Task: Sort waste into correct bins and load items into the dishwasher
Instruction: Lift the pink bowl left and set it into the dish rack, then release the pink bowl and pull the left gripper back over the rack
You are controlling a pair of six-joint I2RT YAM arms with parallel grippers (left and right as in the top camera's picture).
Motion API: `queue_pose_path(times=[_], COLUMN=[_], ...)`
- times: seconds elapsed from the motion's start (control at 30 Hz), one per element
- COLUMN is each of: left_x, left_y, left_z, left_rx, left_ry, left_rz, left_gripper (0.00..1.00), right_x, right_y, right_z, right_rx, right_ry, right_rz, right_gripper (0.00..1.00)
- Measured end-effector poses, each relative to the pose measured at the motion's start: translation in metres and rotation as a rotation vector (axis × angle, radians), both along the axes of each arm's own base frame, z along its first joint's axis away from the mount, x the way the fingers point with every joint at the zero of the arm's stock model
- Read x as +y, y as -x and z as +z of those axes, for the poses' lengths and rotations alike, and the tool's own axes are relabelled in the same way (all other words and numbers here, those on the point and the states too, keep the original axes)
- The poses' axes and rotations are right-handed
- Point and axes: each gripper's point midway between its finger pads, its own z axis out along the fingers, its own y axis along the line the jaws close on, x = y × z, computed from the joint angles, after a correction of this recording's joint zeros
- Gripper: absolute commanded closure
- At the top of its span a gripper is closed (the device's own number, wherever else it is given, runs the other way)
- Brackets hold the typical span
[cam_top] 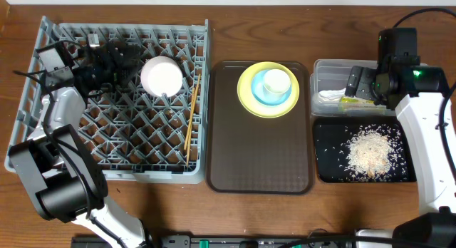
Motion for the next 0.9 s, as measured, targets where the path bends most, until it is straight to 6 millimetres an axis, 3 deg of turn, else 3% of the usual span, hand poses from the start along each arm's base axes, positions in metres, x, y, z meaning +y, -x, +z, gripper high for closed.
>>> queue_pose_path(times=[0.2, 0.33, 0.43, 0.5, 0.57, 0.63, 0.73, 0.83, 0.9], left_x=[0.002, -0.013, -0.052, -0.094, -0.135, -0.170, -0.218, -0.249, -0.252], left_y=[-0.001, 0.005, 0.019, 0.034, 0.049, 0.063, 0.081, 0.099, 0.111], left_z=[0.006, 0.049, 0.097, 0.124, 0.135, 0.132, 0.109, 0.077, 0.052], left_rx=[-0.002, -0.090, -0.211, -0.303, -0.364, -0.389, -0.386, -0.354, -0.298], left_ry=[-0.043, -0.155, -0.290, -0.383, -0.451, -0.528, -0.660, -0.811, -0.940], left_rz=[0.032, 0.050, 0.025, -0.029, -0.095, -0.153, -0.251, -0.328, -0.359], left_gripper=[0.32, 0.37, 0.38, 0.39, 0.39, 0.39, 0.39, 0.37, 0.34], right_x=[0.000, 0.000, 0.000, 0.000, 0.000, 0.000, 0.000, 0.000, 0.000], right_y=[0.000, 0.000, 0.000, 0.000, 0.000, 0.000, 0.000, 0.000, 0.000], right_z=[0.000, 0.000, 0.000, 0.000, 0.000, 0.000, 0.000, 0.000, 0.000], right_rx=[0.000, 0.000, 0.000, 0.000, 0.000, 0.000, 0.000, 0.000, 0.000], right_ry=[0.000, 0.000, 0.000, 0.000, 0.000, 0.000, 0.000, 0.000, 0.000], right_rz=[0.000, 0.000, 0.000, 0.000, 0.000, 0.000, 0.000, 0.000, 0.000], right_gripper=[0.01, 0.01, 0.01, 0.01, 0.01, 0.01, 0.01, 0.01, 0.01])
